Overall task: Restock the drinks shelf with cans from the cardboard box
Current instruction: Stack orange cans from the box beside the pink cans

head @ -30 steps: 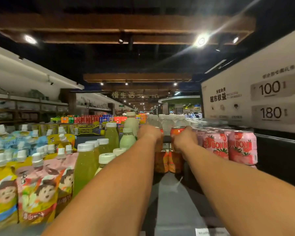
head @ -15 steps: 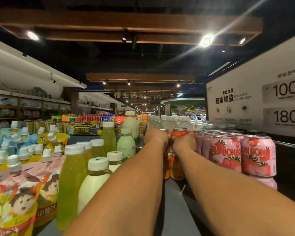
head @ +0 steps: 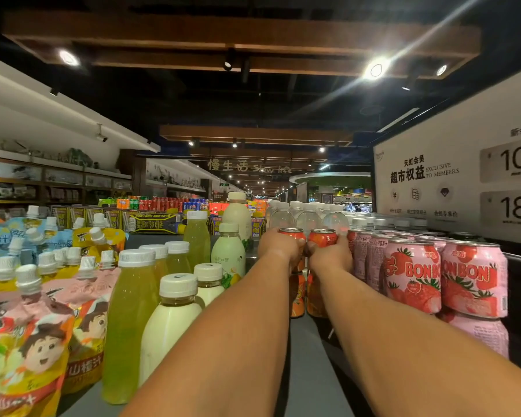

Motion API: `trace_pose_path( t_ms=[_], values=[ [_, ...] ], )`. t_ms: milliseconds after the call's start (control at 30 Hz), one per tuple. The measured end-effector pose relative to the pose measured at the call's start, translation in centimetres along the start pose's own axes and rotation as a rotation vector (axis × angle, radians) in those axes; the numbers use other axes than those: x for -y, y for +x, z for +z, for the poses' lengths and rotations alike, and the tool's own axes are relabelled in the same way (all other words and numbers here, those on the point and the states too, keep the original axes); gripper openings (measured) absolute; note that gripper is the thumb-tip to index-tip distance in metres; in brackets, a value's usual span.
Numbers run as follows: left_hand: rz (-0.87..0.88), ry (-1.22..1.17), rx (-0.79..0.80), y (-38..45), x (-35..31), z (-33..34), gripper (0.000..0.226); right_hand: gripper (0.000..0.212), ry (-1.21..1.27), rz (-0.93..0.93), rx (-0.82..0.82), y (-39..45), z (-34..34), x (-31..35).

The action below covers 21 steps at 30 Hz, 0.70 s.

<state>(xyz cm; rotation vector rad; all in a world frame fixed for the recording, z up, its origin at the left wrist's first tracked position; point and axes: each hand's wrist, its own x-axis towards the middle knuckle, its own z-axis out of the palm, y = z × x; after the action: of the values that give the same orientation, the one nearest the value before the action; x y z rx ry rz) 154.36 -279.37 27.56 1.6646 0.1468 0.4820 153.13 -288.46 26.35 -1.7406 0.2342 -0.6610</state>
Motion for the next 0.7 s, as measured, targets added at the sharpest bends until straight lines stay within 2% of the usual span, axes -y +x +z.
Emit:
trace_pose_path(
  t_ms=[133, 233, 533, 700],
  values=[
    [0.014, -0.039, 0.015, 0.5, 1.1, 0.4, 0.054, 0.062, 0.065, 0.037, 0.003, -0.1, -0.1, -0.3],
    [0.017, -0.022, 0.015, 3.3, 3.2, 1.4, 0.071, 0.062, -0.001, 0.046, 0.025, -0.8, -0.1, -0.7],
    [-0.03, -0.027, 0.077, 0.5, 2.7, 0.1, 0.044, 0.048, -0.143, 0.054, 0.049, -0.9, -1.0, -1.4],
    [0.008, 0.021, 0.061, 0.3, 3.0, -0.1, 0.047, 0.047, -0.163, 0.05, 0.056, -1.3, -1.4, -1.4]
  ],
)
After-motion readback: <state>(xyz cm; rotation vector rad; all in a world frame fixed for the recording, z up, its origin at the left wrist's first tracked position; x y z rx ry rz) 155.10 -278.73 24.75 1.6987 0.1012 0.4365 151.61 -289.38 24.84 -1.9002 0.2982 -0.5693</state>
